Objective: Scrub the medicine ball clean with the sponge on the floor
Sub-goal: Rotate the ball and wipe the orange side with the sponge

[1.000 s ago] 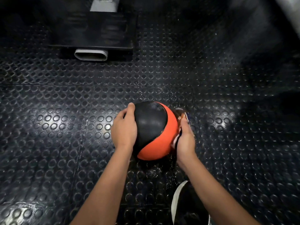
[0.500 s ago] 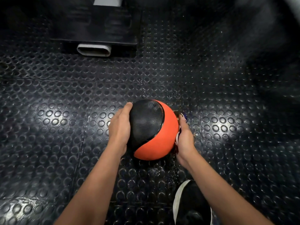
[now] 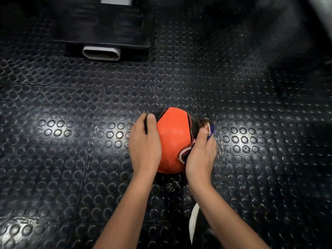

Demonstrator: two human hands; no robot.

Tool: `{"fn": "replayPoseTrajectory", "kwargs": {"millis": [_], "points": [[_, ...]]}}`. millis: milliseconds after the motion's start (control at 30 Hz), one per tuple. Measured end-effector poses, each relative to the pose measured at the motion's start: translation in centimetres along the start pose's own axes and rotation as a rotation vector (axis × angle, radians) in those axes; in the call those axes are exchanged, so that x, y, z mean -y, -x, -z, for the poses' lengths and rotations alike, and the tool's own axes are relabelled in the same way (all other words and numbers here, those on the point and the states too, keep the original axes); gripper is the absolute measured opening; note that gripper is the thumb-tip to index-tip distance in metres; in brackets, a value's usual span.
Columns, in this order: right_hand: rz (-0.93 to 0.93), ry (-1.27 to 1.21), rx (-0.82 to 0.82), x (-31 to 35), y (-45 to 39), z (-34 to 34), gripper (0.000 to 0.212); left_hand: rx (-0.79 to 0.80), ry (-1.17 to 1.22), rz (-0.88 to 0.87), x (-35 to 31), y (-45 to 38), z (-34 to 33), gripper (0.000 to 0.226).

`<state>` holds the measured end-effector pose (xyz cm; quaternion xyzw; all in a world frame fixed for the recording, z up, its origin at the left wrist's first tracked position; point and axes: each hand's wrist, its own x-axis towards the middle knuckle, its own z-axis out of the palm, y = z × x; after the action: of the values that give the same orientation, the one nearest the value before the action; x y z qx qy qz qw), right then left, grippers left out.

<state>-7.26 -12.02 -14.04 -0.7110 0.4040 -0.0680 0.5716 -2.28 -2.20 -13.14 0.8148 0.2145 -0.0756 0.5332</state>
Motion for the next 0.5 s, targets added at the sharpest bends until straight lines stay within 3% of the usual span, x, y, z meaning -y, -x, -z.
{"fn": "replayPoseTrajectory", "kwargs": {"millis": [167, 200, 267, 333, 400, 500], "points": [[0.426, 0.143, 0.053, -0.5, -0.5, 0.5, 0.042, -0.162, 0.091, -0.032, 1.3, 1.0, -0.7, 0.062], [0.439, 0.111, 0.091, -0.8, -0.8, 0.5, 0.037, -0.168, 0.101, -0.023, 1.3, 1.0, -0.5, 0.066], [0.326, -0.029, 0.102, -0.9, -1.5, 0.4, 0.027, -0.148, 0.106, -0.015, 1.3, 0.8, -0.2, 0.068], [0.087, -0.171, 0.095, -1.5, -3.0, 0.4, 0.026, -0.132, 0.096, -0.006, 1.3, 0.5, 0.1, 0.056], [-0.178, -0.305, 0.166, -2.3, -5.0, 0.2, 0.038, -0.097, 0.096, 0.032, 0.9, 0.0, 0.5, 0.042], [-0.280, -0.277, 0.185, -2.4, -5.7, 0.1, 0.062, -0.064, 0.021, 0.118, -0.8, -0.5, 0.8, 0.039]]}}
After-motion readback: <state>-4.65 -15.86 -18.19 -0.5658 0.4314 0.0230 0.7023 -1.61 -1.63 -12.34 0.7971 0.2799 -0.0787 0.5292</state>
